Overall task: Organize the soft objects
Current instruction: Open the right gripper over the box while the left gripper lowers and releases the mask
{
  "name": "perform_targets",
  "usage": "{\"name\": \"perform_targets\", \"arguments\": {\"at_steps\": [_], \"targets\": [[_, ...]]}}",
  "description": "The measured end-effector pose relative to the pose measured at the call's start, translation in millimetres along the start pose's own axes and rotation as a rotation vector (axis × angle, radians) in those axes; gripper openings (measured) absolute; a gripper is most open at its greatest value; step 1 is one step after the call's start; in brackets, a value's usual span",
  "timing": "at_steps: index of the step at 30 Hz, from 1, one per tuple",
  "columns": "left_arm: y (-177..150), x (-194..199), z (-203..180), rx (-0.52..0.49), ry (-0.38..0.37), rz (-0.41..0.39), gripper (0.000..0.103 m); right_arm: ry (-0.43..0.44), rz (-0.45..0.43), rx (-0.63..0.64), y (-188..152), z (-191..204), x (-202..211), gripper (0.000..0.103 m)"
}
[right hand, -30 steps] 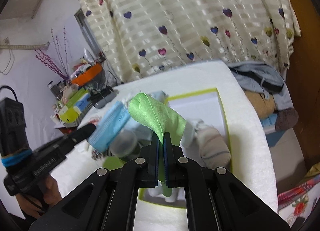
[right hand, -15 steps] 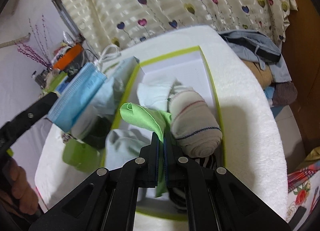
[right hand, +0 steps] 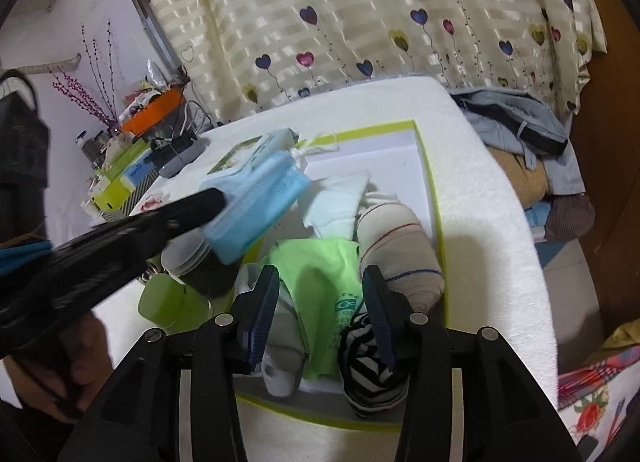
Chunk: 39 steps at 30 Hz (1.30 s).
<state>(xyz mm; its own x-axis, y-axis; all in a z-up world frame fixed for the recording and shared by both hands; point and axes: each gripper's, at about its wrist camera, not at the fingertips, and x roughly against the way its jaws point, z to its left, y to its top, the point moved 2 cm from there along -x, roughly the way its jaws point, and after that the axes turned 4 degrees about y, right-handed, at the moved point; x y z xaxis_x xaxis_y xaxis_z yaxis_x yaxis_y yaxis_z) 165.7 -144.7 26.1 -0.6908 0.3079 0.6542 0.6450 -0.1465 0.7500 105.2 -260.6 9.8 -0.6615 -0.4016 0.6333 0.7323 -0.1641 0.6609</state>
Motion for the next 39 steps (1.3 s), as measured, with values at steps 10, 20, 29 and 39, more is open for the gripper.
{"name": "perform_targets", "arguments": {"at_steps": [10, 20, 29, 39], "targets": [[-2.5, -43.1, -9.8, 0.012, -0.008, 0.085, 0.002, -0.004, -0.026, -0.033, 4.6, -17.3, 7.8, 0.045], [-5.9, -31.5, -12.8, -0.013, -0.007, 0.063, 0.018, -0.024, -0.034, -0.045, 5.4, -21.5, 12.4, 0.045], [-4.7, 0.7, -7.5, -0.006, -0.012, 0.013, 0.021, -0.049, -0.065, -0.018, 6.4, -6.7, 25.4, 0.045], [-13.4, 45.7, 12.4, 0.015, 0.02, -0.055, 0.021, -0.074, -0.105, 0.045, 7.4, 26.2, 42.4, 0.051]]}}
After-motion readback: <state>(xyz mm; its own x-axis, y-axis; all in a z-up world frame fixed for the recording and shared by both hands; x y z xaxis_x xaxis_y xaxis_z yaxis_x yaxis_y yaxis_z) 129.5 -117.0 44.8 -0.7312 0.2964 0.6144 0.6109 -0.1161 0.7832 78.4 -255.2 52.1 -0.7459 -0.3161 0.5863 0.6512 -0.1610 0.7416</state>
